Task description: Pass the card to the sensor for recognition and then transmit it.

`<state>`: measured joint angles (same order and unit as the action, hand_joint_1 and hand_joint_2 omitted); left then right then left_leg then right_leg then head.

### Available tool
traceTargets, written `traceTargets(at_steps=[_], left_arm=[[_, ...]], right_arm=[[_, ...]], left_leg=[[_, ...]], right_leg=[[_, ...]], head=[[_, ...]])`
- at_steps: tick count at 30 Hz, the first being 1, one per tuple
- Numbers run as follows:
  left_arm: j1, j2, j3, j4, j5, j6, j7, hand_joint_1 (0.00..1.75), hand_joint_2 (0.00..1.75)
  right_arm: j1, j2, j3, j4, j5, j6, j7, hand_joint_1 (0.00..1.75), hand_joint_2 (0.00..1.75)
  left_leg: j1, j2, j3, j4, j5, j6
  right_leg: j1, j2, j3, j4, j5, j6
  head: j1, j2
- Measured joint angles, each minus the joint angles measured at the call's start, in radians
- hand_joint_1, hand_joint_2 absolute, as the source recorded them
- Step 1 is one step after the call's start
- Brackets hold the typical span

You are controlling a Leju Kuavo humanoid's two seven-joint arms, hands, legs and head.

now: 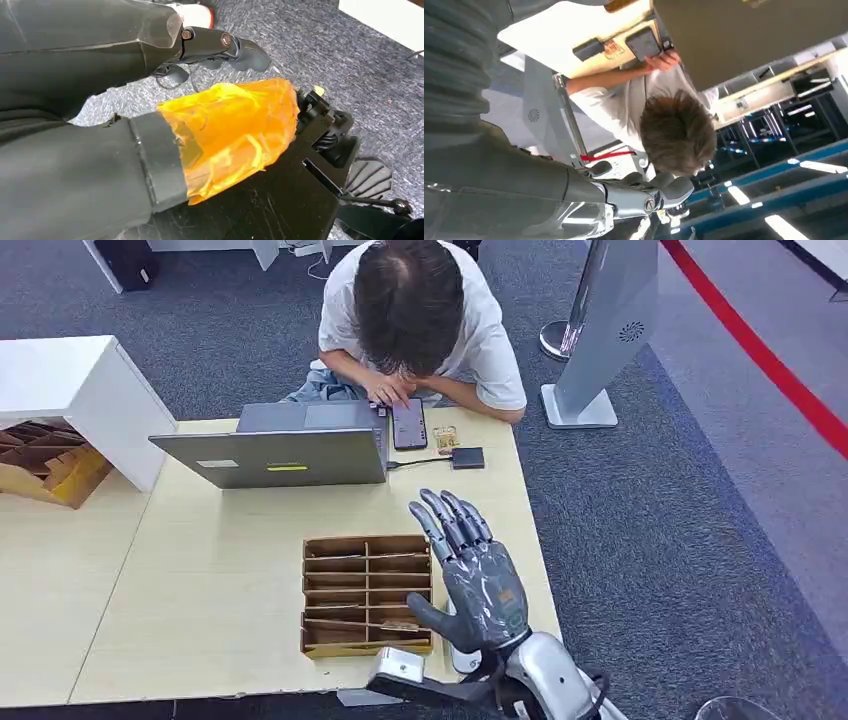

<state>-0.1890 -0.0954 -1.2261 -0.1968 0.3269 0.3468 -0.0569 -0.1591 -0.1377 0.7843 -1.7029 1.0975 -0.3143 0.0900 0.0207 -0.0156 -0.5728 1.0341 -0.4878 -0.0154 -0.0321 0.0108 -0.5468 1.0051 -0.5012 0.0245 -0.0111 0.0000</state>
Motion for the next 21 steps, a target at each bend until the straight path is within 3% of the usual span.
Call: traceTargets(at_steps=[6, 21], left_arm=[[0.001, 0.004, 0.0, 0.0, -0.022, -0.014, -0.003, 0.0, 0.0], [-0.003, 0.003, 0.0, -0.005, -0.061, -0.033, 0.01, 0.0, 0.0]], right_arm=[[-0.012, 0.006, 0.003, 0.082, -0.016, 0.003, -0.003, 0.0, 1.75], [-0.061, 0.082, 0.018, 0.274, -0.035, 0.022, 0.034, 0.0, 1.75]], left_leg=[[0.0, 0.0, 0.0, 0.0, 0.0, 0.0], [0.0, 0.0, 0.0, 0.0, 0.0, 0.0]], right_leg=[[0.0, 0.0, 0.0, 0.0, 0.0, 0.0], [0.0, 0.0, 0.0, 0.0, 0.0, 0.0]], head=[[0.0, 0.0], [0.0, 0.0]])
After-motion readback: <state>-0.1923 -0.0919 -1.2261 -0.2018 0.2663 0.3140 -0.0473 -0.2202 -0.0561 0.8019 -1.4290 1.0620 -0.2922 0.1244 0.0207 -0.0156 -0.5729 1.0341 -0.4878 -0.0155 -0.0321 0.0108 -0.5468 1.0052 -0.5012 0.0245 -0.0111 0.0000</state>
